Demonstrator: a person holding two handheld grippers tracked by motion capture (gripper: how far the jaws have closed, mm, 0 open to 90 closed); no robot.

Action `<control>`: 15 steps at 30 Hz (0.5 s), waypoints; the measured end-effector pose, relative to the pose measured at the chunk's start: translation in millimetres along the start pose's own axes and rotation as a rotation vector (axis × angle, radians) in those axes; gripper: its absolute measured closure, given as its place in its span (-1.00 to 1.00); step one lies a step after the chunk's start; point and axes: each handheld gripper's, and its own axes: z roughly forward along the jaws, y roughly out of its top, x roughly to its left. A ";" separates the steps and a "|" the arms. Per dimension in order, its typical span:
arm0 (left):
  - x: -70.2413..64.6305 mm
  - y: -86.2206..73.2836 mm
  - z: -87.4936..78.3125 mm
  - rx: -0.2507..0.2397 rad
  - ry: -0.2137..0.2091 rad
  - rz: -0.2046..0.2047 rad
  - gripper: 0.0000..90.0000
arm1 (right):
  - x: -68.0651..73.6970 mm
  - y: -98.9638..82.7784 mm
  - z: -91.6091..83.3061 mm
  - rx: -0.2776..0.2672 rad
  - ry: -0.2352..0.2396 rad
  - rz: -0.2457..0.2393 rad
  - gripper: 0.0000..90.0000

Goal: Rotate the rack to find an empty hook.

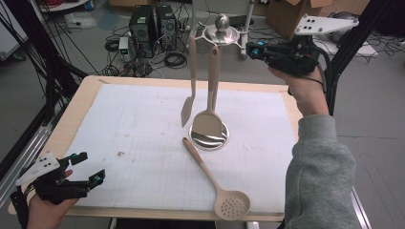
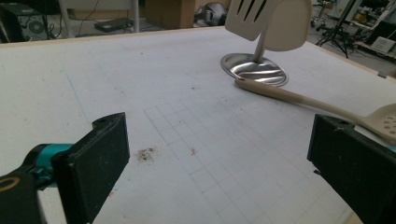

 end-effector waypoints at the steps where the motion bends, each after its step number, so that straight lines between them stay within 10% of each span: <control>1: -0.1 0.0 0.2 -0.001 0.001 -0.002 -0.86 | 2.0 0.4 -0.5 -0.007 0.010 -0.001 1.00; 15: -3.2 -1.4 -0.8 0.007 0.000 0.003 -0.86 | 29.5 4.1 16.3 -0.027 0.045 -0.008 1.00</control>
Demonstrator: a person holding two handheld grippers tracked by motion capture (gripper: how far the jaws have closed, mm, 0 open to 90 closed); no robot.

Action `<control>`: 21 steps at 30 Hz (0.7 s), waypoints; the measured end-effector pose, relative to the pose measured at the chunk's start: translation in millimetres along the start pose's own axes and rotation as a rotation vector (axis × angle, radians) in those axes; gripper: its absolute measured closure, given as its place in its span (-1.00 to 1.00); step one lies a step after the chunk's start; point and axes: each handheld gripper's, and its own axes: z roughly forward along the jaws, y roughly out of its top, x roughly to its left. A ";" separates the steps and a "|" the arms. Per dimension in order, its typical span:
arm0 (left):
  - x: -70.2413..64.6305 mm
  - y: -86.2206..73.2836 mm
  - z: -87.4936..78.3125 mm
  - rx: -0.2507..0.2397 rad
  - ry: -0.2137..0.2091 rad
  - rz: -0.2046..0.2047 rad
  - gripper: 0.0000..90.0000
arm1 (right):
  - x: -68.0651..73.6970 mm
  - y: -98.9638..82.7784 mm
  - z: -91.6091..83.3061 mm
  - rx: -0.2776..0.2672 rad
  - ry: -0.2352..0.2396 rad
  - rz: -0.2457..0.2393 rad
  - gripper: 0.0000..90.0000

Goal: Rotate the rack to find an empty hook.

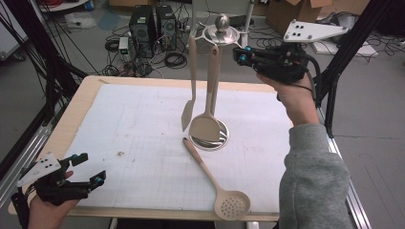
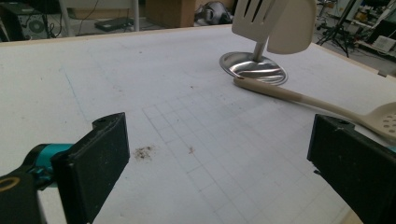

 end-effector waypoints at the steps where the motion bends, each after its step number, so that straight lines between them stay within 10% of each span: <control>1: -0.1 -0.1 -0.4 -0.003 0.002 -0.001 -0.86 | 1.6 0.2 2.5 0.001 0.004 0.004 1.00; 21: 2.3 0.3 -4.9 -0.015 0.006 -0.007 -0.86 | 13.5 6.3 31.5 0.017 -0.022 0.015 1.00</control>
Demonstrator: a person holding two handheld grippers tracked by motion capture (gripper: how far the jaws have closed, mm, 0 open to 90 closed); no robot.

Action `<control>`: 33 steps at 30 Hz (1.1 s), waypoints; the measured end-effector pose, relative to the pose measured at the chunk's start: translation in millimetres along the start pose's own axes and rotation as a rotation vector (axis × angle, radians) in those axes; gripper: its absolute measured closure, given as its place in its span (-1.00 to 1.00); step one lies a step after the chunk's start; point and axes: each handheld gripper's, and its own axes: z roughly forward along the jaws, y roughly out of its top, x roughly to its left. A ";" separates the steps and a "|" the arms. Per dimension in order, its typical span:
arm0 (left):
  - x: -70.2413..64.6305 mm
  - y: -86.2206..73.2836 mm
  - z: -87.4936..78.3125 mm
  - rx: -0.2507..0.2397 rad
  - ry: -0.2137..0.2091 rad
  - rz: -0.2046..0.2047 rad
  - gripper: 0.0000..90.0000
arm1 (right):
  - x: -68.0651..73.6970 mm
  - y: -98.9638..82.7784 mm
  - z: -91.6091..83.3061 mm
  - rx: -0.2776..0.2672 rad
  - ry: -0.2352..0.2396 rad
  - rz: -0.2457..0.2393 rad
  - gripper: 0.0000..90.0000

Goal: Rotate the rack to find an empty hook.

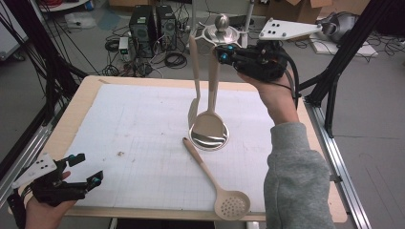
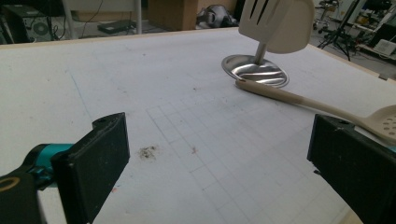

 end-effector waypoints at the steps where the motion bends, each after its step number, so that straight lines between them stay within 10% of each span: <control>1: 0.1 0.0 0.1 0.000 0.000 0.000 -0.86 | -0.1 0.0 0.1 0.000 -0.002 -0.004 1.00; 33: -2.4 -0.7 1.3 0.004 0.001 0.007 -0.86 | 2.6 -3.5 -8.2 -0.026 -0.058 0.011 1.00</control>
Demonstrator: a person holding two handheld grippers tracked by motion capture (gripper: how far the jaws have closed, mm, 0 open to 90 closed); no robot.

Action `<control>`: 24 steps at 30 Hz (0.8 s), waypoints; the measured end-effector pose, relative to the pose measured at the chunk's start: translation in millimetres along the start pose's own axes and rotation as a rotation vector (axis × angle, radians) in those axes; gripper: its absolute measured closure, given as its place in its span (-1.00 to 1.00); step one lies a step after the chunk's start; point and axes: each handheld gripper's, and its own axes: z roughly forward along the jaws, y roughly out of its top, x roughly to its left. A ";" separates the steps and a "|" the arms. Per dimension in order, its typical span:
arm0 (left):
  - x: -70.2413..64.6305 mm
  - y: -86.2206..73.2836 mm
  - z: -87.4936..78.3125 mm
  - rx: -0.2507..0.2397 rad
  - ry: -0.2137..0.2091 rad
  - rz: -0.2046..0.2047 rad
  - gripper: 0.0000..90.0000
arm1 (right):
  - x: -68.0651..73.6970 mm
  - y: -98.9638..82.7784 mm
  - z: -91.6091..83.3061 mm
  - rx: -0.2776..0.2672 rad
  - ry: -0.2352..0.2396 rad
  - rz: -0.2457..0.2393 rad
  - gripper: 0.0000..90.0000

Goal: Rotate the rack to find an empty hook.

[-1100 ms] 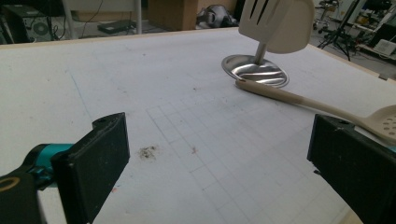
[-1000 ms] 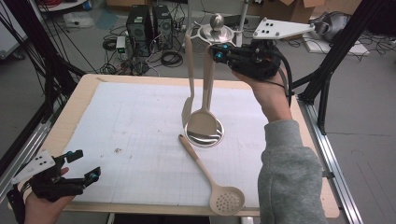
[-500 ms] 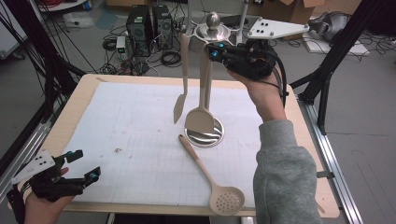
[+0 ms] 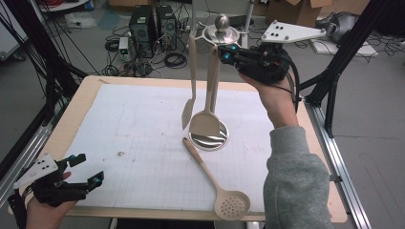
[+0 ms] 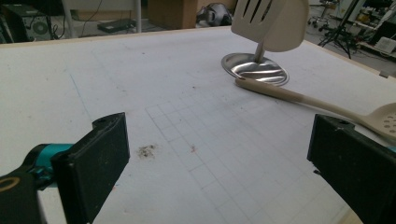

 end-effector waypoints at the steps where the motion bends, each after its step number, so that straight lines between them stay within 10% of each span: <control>1: -0.2 0.0 0.1 0.001 0.000 0.003 -0.86 | -1.1 -0.7 -3.8 -0.005 0.002 0.006 1.00; 13: -2.2 -0.2 2.8 0.008 -0.004 0.005 -0.86 | -24.6 -10.3 -37.4 0.001 -0.163 0.057 1.00; 24: 1.4 -2.2 2.2 0.012 0.002 -0.003 -0.86 | -25.1 -9.3 -33.6 0.003 -0.136 0.036 1.00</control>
